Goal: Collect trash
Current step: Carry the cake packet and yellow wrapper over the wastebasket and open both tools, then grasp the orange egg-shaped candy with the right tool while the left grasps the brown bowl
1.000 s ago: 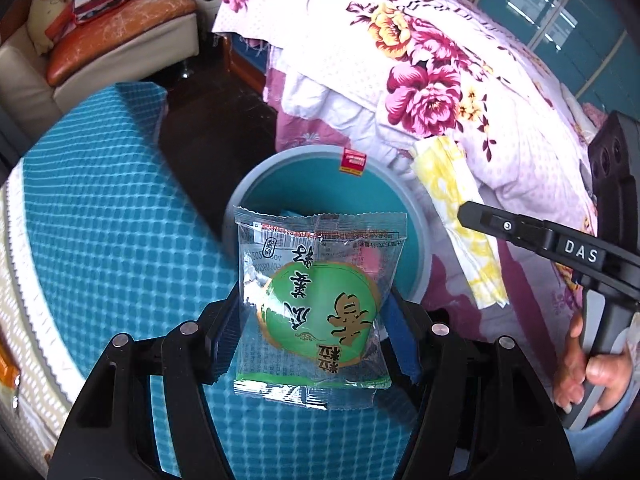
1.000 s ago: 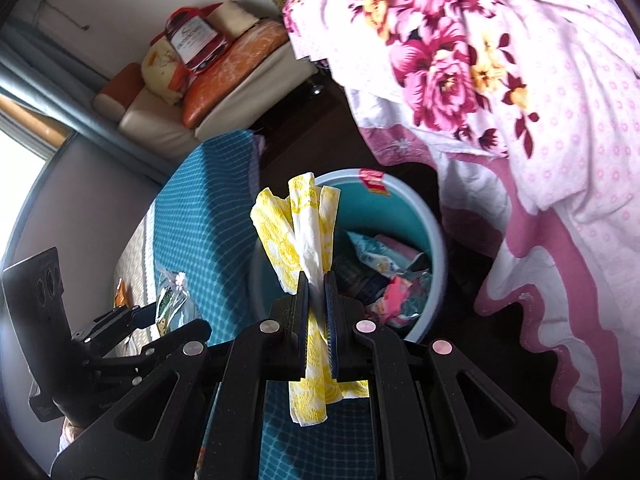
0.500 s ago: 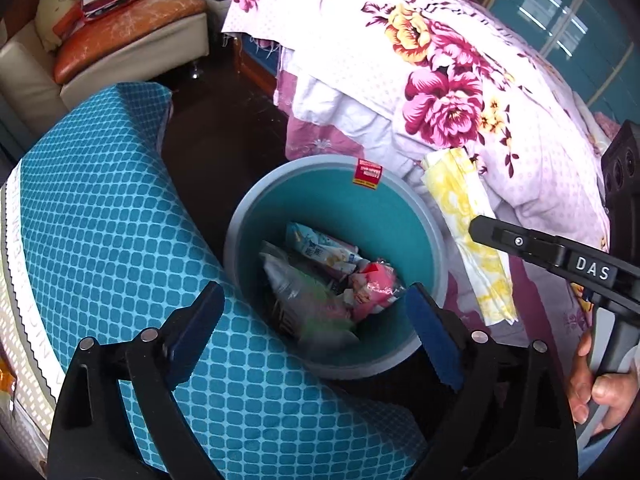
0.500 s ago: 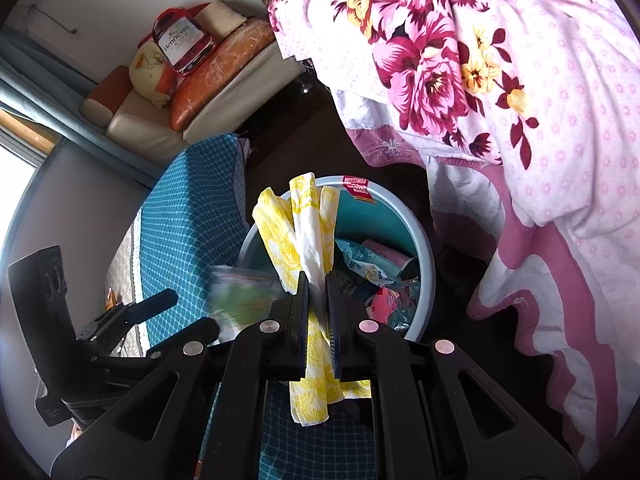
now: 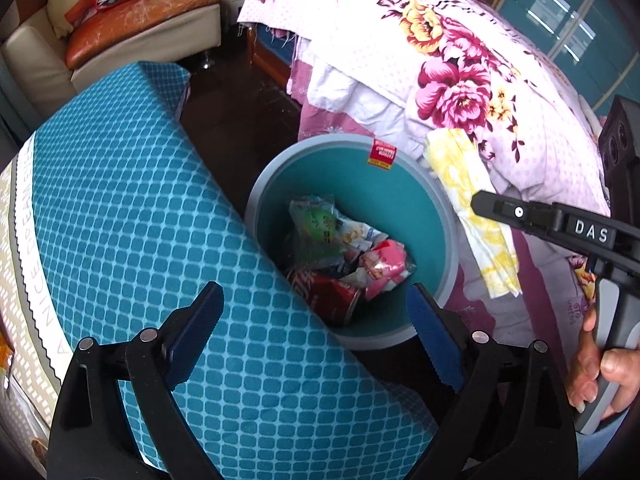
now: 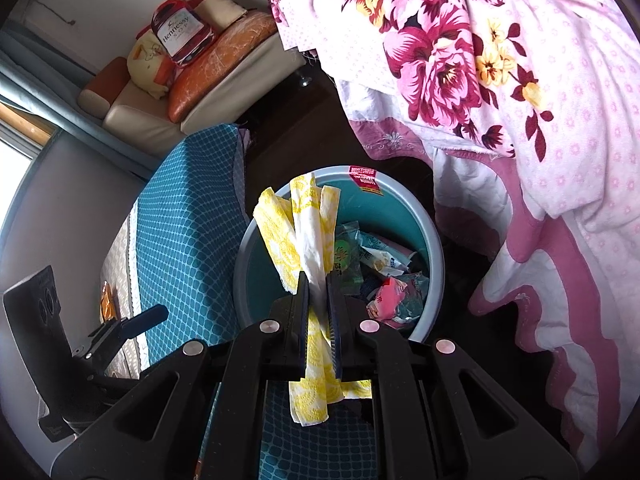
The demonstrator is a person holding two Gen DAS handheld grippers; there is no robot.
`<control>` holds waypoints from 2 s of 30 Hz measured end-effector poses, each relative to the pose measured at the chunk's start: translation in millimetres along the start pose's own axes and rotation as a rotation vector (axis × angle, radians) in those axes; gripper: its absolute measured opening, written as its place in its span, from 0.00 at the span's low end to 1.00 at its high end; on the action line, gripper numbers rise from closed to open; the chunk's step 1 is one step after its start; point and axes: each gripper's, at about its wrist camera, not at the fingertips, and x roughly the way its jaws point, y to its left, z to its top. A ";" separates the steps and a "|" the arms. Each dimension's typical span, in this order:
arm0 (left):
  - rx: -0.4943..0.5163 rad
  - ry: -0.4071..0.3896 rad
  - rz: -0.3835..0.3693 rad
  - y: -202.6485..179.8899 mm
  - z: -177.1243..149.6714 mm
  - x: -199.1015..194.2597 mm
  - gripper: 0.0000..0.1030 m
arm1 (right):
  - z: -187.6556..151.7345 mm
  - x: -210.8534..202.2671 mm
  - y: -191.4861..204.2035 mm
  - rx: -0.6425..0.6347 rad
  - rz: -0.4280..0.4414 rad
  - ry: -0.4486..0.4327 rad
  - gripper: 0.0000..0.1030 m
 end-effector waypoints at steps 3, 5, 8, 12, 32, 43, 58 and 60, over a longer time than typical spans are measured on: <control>-0.010 0.005 0.001 4.5 -4.3 -0.7 0.90 | 0.5 4.5 1.4 0.020 -0.009 0.004 0.51; -0.015 0.003 0.000 7.4 -6.8 -2.4 0.90 | -0.1 6.4 4.1 0.016 -0.016 0.006 0.53; -0.028 0.003 -0.003 13.1 -10.4 -5.0 0.90 | -1.5 8.9 9.1 0.009 -0.024 0.021 0.62; -0.042 0.001 -0.009 18.5 -15.8 -9.3 0.90 | -6.2 8.2 18.0 -0.011 -0.031 0.039 0.71; -0.177 -0.047 0.002 86.7 -101.6 -66.6 0.90 | -79.8 3.1 91.5 -0.162 -0.041 0.196 0.73; -0.275 -0.108 0.006 132.4 -161.8 -111.9 0.90 | -175.5 15.1 158.2 -0.409 -0.064 0.370 0.73; -0.446 -0.197 0.076 200.4 -240.4 -158.9 0.92 | -246.7 37.6 181.8 -0.535 -0.167 0.404 0.60; -0.495 -0.205 0.088 216.1 -249.7 -160.2 0.92 | -252.2 36.9 187.3 -0.573 -0.175 0.386 0.49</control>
